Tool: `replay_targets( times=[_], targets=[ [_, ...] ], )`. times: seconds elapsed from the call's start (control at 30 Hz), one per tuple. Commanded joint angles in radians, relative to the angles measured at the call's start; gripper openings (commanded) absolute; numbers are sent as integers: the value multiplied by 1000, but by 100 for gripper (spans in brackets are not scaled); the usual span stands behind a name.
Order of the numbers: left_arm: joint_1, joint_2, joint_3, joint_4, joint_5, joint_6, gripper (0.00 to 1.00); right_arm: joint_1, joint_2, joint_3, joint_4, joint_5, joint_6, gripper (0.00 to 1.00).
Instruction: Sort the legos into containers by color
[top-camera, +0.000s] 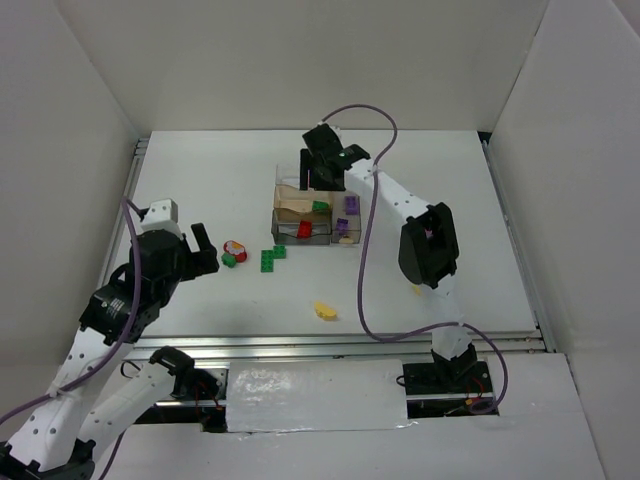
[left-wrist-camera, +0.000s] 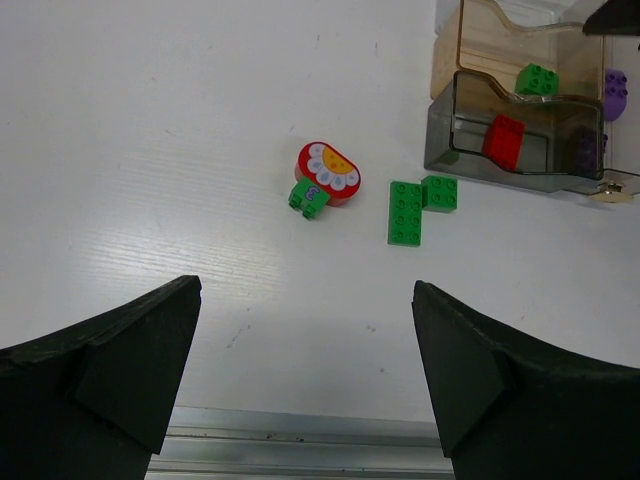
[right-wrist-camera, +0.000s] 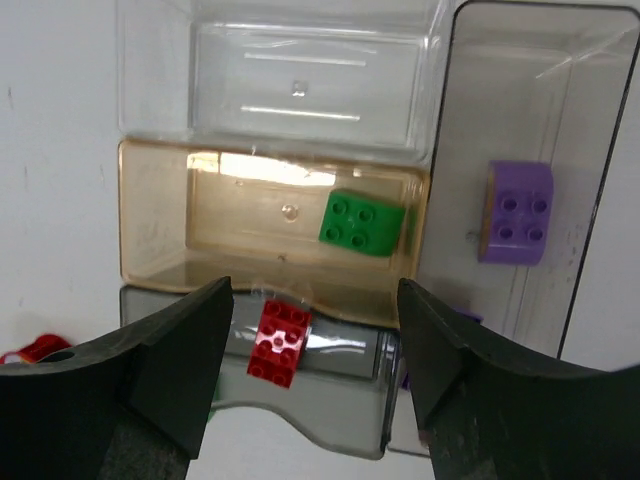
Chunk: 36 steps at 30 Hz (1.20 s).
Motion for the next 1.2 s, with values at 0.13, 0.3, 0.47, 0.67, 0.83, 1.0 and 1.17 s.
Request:
replay_targets(
  times=[0.13,0.3,0.47,0.67,0.83,1.0,1.17],
  targets=[
    [32,-22,-2,25,-28,-1,99,270,-332,-368,135,128,80,73],
    [35,-36,-8,35,-13,5,99,426,-285,-440,139,242,190,71],
    [37,-27,-5,33,-2,9,99,450,-179,-358,86,251,226,70],
    [37,-44,-11,44,13,18,99,447,-102,-324,113,300,230,70],
    [37,-39,-13,50,33,27,100,417,-69,-315,140,283,232,69],
    [37,-42,-14,55,45,33,99,393,-46,-310,149,251,230,67],
    [37,-47,-14,56,50,35,99,390,-21,-308,157,248,232,65]
  ],
)
